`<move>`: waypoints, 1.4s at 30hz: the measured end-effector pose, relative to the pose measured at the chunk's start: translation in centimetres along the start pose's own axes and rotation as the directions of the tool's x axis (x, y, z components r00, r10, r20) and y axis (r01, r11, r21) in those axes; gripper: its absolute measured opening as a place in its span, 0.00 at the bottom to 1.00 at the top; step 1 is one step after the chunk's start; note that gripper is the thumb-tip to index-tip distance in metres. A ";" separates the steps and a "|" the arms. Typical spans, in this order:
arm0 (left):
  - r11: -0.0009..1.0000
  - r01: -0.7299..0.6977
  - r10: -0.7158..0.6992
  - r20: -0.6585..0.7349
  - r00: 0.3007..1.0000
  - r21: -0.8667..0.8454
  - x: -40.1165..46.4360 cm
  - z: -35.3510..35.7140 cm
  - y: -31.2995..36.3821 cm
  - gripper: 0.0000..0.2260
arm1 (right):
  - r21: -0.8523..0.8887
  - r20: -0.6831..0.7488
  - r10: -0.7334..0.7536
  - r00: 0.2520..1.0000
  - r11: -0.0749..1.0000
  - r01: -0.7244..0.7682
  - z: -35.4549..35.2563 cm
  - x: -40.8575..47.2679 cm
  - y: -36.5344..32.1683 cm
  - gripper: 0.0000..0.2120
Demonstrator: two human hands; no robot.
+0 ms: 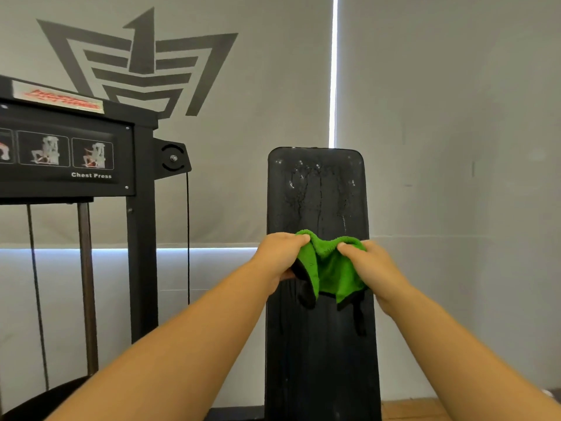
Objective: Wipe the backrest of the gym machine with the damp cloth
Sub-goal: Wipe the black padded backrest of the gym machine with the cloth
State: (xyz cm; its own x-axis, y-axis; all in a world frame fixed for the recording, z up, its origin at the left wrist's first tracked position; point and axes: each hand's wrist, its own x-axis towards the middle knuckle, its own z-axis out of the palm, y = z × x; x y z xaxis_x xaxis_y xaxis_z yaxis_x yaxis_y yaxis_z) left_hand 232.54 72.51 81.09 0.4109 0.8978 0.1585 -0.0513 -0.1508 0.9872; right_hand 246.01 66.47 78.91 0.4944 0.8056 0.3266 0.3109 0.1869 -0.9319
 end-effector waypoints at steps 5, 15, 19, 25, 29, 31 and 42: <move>0.985 -0.037 0.055 0.106 0.993 -0.171 3.3 1.3 0.0 0.08 | 0.178 0.115 -0.123 0.986 0.979 0.102 2.2 1.8 0.5 0.03; -0.061 -0.280 0.443 0.277 0.853 0.958 12.1 2.1 -6.1 0.30 | -0.056 -0.447 -0.258 0.857 0.964 0.261 -1.3 15.9 -1.7 0.09; -0.102 -0.190 0.454 0.216 0.864 0.976 15.2 4.0 -6.0 0.35 | -0.243 -0.448 -0.379 0.810 0.923 0.298 -3.4 19.9 -4.1 0.08; -0.056 -0.005 0.453 0.029 0.891 0.998 18.9 3.2 -4.2 0.33 | -0.441 -0.487 -0.445 0.752 0.868 0.228 -4.7 25.6 -6.1 0.14; -0.076 -0.007 0.489 0.044 0.871 0.997 20.3 2.0 -3.3 0.33 | -0.483 -0.491 -0.419 0.764 0.861 0.161 -3.7 28.5 -6.6 0.19; -0.100 -0.040 0.515 0.086 0.853 0.994 21.3 1.7 -2.2 0.32 | -0.462 -0.487 -0.380 0.786 0.876 0.138 -2.8 29.7 -6.8 0.21; -0.062 0.004 0.566 0.031 0.824 0.998 23.6 3.1 0.7 0.35 | -0.558 -0.329 -0.538 0.776 0.774 0.300 1.0 29.9 -5.2 0.23</move>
State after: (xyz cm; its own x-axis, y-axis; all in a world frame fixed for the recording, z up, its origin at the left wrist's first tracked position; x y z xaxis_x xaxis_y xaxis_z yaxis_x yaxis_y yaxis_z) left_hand 245.06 92.29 85.47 0.3380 0.6409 0.6892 0.9135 -0.3997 -0.0762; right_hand 258.40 90.15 93.36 0.4837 0.3391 0.8069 0.8416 0.0729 -0.5351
